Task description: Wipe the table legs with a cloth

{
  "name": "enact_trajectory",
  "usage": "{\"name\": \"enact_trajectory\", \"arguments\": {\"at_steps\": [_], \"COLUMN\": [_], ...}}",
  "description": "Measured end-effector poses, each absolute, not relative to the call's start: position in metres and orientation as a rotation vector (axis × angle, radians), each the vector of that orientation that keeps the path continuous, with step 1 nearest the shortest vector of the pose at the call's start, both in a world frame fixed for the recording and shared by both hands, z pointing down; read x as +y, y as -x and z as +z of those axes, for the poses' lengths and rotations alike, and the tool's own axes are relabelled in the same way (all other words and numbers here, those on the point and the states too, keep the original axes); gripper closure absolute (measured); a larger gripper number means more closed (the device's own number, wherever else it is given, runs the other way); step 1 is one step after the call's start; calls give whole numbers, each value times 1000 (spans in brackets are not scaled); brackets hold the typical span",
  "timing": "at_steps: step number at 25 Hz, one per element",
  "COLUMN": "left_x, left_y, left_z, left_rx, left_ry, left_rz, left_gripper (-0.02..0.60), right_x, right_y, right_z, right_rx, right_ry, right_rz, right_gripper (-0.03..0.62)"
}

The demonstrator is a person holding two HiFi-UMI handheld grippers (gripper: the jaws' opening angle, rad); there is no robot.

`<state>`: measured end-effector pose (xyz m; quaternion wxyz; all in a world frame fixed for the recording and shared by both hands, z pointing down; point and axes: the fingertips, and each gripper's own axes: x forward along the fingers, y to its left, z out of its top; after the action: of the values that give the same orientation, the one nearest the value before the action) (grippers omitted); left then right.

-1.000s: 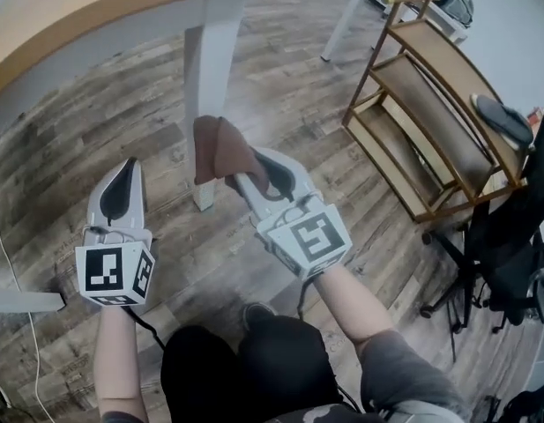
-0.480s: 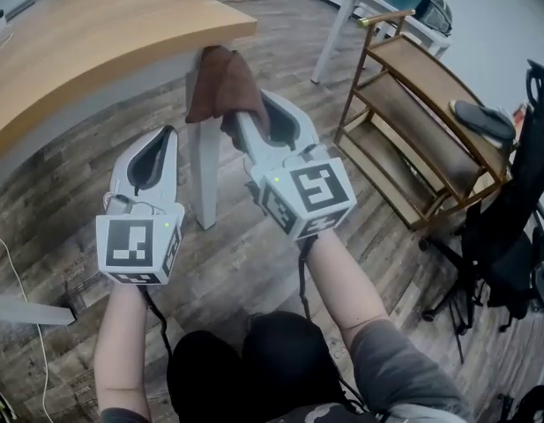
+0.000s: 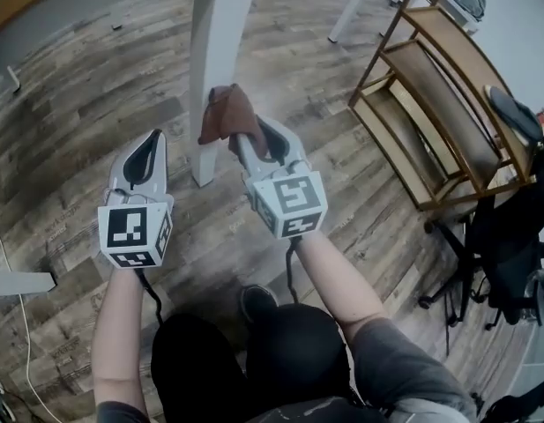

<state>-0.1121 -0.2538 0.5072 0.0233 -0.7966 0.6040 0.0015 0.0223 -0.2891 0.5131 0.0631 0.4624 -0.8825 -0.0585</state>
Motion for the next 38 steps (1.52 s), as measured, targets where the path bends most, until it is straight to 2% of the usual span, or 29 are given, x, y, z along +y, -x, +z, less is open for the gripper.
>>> {"name": "enact_trajectory", "arguments": {"at_steps": [10,15,25,32,38], "left_x": [-255,-241,-243,-244,-262], "left_y": [113,94,108,111,144], "left_z": [635,698,743,757,703], "left_rx": [1961,1909,2005,2051,2171], "left_ry": [2532,2686,2720,2714,2611], "left_rz": [-151,-327,-374,-375,-179], "left_gripper": [561,563,561,561,561], "right_x": [-285,-278,-272,-275,-304], "right_y": [-25,-19,-14,-25,-64], "right_z": [678,743,842,846,741], "right_rx": [-2486,-2398,-2210,-2210,-2328], "right_ry": [-1265,-1147,-989,-1042,-1282], "right_rz": [122,209,269,220,84], "right_gripper": [507,507,507,507,507]}}
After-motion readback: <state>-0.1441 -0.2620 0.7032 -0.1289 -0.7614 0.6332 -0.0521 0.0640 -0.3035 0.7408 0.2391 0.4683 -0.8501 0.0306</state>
